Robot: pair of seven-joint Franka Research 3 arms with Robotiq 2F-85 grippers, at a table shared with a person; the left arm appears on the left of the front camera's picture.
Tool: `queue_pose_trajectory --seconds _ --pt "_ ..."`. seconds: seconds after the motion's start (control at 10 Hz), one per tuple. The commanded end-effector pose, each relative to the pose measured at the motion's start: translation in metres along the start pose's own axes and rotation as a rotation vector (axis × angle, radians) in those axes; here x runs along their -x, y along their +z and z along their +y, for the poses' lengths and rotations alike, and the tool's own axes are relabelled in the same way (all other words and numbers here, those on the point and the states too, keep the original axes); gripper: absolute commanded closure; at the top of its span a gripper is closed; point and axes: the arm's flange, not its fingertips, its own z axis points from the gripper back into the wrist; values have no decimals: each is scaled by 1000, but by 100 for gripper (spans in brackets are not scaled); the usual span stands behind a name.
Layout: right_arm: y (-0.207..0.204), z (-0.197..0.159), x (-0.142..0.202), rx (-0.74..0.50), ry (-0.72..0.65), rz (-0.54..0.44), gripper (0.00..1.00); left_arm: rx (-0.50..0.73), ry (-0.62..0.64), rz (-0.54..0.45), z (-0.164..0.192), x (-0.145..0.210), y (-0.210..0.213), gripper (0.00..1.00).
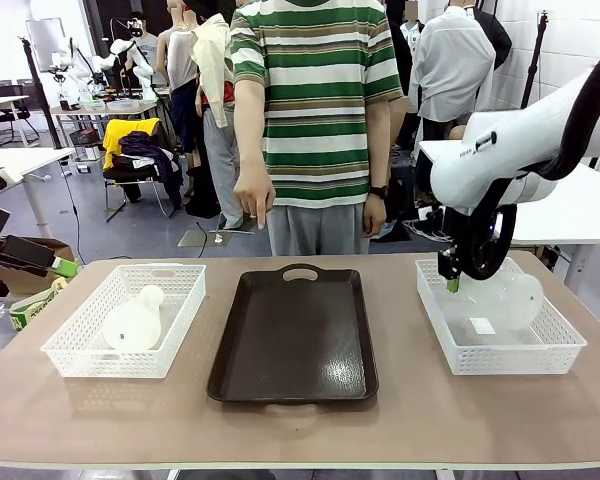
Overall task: Prepare the laboratory tools.
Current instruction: While moving the picked Big flask to the Handle tray indicated by the person, stop as directed by the person.
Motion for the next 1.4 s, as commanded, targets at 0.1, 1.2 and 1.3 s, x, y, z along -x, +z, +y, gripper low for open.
queue_pose_trajectory --seconds 0.1,1.2,1.3 --pt "66 29 -12 40 -36 -46 100 19 -8 -9 2 1 -1 0" --pt "66 272 -127 -42 452 -37 100 19 -8 -9 2 1 -1 0" --pt "50 280 -129 -57 471 -45 100 19 -8 -9 2 1 -1 0"
